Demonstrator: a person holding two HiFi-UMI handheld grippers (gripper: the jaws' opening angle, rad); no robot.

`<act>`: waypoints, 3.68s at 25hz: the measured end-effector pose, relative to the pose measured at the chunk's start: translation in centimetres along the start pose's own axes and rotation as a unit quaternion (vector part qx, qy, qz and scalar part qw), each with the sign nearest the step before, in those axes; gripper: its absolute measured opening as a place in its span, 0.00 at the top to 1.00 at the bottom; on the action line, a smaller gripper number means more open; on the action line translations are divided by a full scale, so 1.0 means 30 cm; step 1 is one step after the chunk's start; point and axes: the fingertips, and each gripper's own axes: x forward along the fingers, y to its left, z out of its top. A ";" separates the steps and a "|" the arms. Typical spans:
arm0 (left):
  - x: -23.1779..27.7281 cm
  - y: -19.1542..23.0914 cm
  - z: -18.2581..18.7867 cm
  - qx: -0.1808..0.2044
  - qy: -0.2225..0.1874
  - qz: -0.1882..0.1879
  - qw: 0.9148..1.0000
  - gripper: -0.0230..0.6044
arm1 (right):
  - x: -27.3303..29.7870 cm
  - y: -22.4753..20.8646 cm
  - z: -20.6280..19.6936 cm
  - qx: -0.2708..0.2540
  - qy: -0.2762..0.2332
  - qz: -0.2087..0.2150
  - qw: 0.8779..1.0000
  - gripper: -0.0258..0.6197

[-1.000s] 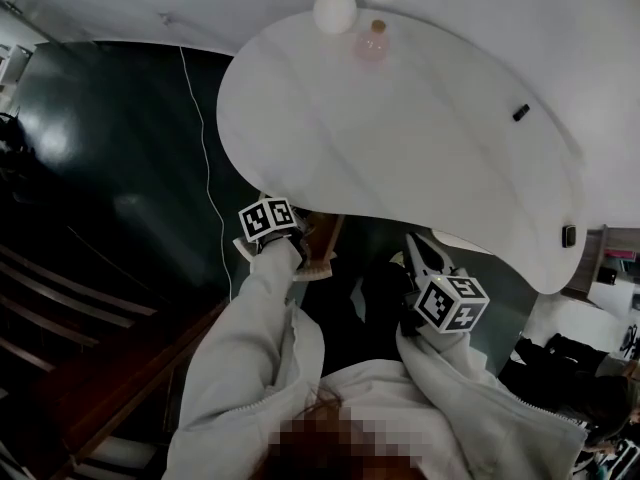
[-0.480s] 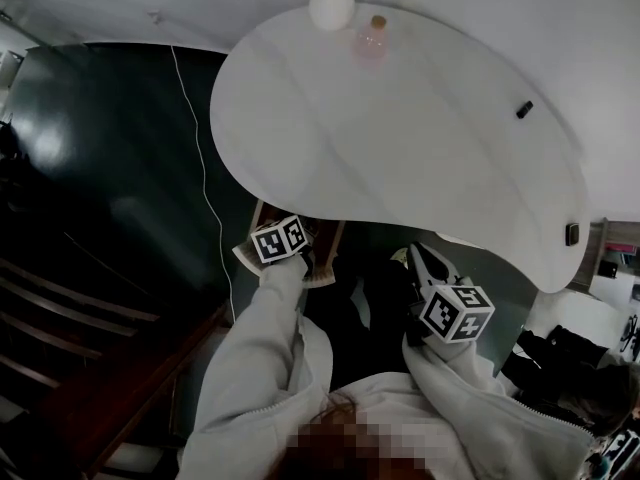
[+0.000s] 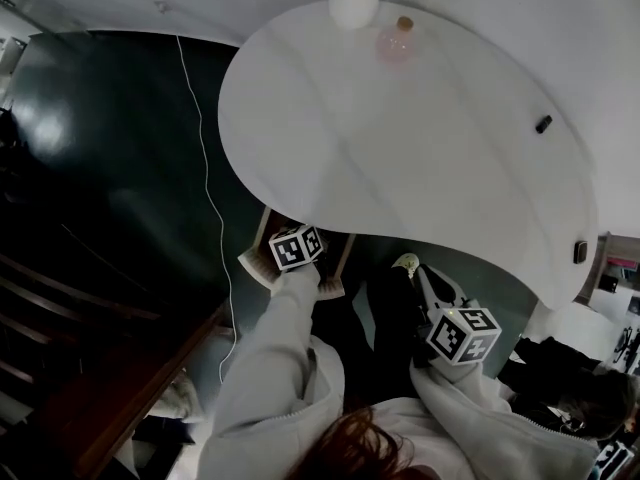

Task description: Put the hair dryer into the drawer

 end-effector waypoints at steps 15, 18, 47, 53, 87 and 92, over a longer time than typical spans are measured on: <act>0.035 0.110 -0.030 0.118 0.066 0.104 0.985 0.58 | -0.006 0.009 -0.033 -0.007 0.012 -0.002 1.000 0.88; 0.035 0.118 -0.044 0.105 0.075 0.105 0.986 0.57 | -0.016 0.009 -0.030 -0.006 0.009 -0.003 1.000 0.88; -0.177 -0.104 0.157 0.087 -0.015 -0.014 0.996 0.44 | 0.029 0.135 0.067 -0.037 -0.019 0.063 0.997 0.88; -0.247 -0.134 0.161 0.059 0.011 0.000 0.998 0.44 | 0.023 0.157 0.108 -0.039 -0.027 0.075 0.996 0.88; -0.898 -0.324 0.335 0.100 -0.172 -0.044 0.979 0.45 | 0.032 0.518 0.319 -0.101 -0.101 0.216 0.966 0.88; -0.962 -0.420 0.425 0.138 -0.211 -0.084 0.964 0.45 | -0.001 0.531 0.392 -0.122 -0.133 0.217 0.959 0.88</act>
